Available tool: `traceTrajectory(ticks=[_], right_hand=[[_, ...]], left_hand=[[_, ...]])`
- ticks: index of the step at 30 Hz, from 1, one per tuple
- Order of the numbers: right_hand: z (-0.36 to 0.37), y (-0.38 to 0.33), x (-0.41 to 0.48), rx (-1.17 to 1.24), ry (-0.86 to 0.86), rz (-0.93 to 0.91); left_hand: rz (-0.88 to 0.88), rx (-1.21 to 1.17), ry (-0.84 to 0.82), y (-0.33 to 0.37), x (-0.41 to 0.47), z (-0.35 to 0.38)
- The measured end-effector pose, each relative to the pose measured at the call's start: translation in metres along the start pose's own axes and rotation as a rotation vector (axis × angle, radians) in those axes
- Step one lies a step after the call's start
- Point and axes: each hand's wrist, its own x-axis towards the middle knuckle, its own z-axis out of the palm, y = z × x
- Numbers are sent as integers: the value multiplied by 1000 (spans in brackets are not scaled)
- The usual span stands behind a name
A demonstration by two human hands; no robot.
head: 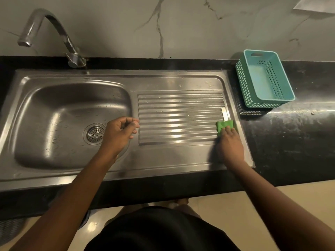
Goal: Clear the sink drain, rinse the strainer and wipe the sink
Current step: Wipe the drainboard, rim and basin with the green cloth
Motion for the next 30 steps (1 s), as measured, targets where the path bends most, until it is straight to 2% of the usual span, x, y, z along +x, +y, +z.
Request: traceTrajectory(ticks=[3, 8, 16, 18, 21, 24, 28, 30], right_hand=[[10, -45, -11, 100, 34, 9], [19, -114, -25, 230, -4, -90], [17, -218, -40, 302, -86, -536], [18, -222, -35, 283, -101, -655], [20, -188, -22, 231, -63, -764], [20, -130, -10, 219, -11, -677], [12, -54, 1, 258, 64, -354], [8, -18, 5, 238, 37, -253]], left_hand=[[-6, -9, -9, -2, -1, 0], [-9, 1, -5, -4, -1, -6], [8, 29, 21, 5, -1, -5], [14, 40, 41, 8, -2, -7], [21, 27, 65, 11, -1, -8], [21, 33, 62, 11, 0, -10], [-4, 38, 58, 7, 0, -11], [-12, 34, 60, 6, 1, -10]])
